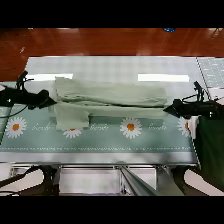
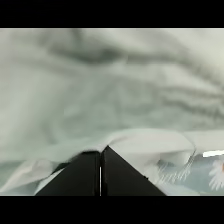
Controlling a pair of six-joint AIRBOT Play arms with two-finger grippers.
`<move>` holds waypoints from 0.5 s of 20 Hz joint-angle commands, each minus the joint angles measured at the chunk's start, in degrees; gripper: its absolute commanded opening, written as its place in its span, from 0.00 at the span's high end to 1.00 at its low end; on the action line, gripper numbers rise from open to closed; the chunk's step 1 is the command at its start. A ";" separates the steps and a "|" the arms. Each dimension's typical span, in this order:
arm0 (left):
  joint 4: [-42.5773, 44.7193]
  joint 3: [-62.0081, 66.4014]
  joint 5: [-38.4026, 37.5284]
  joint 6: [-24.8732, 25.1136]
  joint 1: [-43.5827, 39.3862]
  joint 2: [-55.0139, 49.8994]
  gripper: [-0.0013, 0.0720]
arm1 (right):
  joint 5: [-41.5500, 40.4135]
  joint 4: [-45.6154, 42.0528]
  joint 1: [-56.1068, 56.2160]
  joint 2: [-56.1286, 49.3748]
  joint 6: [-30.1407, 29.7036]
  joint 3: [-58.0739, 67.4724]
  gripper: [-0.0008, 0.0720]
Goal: Fold the shirts.
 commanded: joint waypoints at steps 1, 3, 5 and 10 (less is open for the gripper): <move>-0.17 12.81 1.60 -4.15 -5.03 -9.29 0.95 | -3.54 1.27 2.43 -6.12 0.46 7.67 0.96; -0.15 19.82 1.51 -6.34 -6.40 -15.54 0.95 | -4.87 1.25 2.69 -9.90 1.77 11.91 0.96; -0.15 26.08 0.83 -9.53 -6.32 -20.92 0.95 | -4.68 1.33 2.69 -13.57 2.36 16.00 0.96; -0.44 38.84 -2.47 -11.69 -6.58 -30.53 0.95 | -4.98 1.44 2.69 -19.32 2.71 22.51 0.96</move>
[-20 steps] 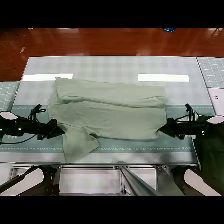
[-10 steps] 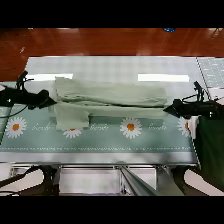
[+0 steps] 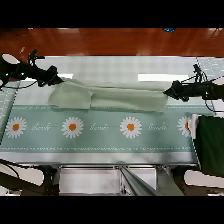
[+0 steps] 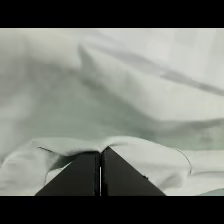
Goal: Fold the shirts.
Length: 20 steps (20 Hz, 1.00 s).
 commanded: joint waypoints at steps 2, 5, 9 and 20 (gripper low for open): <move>-0.39 9.70 -1.42 -2.36 -0.85 -7.34 0.95 | -1.38 0.37 0.13 -4.83 1.25 4.74 0.96; -1.05 12.57 -1.42 -2.29 -1.25 -9.99 0.95 | -3.89 2.43 0.13 -6.45 1.38 4.81 0.96; -2.40 12.72 -4.04 -1.79 -2.93 -11.67 0.38 | -6.58 4.72 0.11 -7.82 1.51 4.85 0.42; 5.92 6.75 -10.19 -2.84 9.40 10.16 0.29 | 3.41 -11.04 -19.34 10.91 6.54 -0.04 0.43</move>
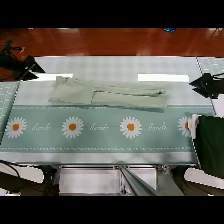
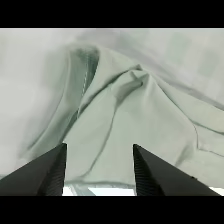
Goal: Fold the shirts.
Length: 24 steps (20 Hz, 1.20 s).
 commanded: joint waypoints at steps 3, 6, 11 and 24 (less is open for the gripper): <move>-2.32 -21.11 11.72 7.58 -4.55 20.04 0.29 | -6.67 -0.31 -1.66 4.74 1.70 -13.16 0.41; -2.34 -33.64 17.51 7.65 -9.86 27.78 0.29 | -11.15 5.55 2.58 3.56 -1.49 -17.03 0.41; -2.34 -40.09 18.12 7.43 -15.82 28.72 0.29 | -11.93 12.66 7.63 -3.96 -3.91 -13.84 0.41; -3.26 -40.06 18.05 7.39 -17.53 28.72 0.29 | -9.49 16.13 11.41 -13.66 -4.13 -10.16 0.41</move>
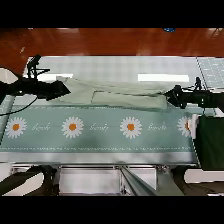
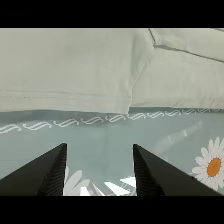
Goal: Fold the shirts.
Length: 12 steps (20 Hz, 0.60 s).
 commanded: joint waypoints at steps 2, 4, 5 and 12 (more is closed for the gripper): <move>-0.44 -0.02 0.00 -0.02 -0.09 0.04 0.29 | 1.20 0.92 2.21 -2.08 -0.37 0.13 0.41; -1.01 -0.02 0.00 -0.02 -0.09 0.04 0.29 | 0.74 1.64 5.64 -3.32 -0.46 0.57 0.41; -1.20 -0.02 0.00 0.00 -0.09 0.04 0.29 | 0.85 2.03 7.21 -4.02 -0.44 1.29 0.42; -1.27 -0.02 0.00 0.26 -0.09 0.04 0.77 | 6.05 -1.03 9.81 0.87 -0.46 8.26 0.96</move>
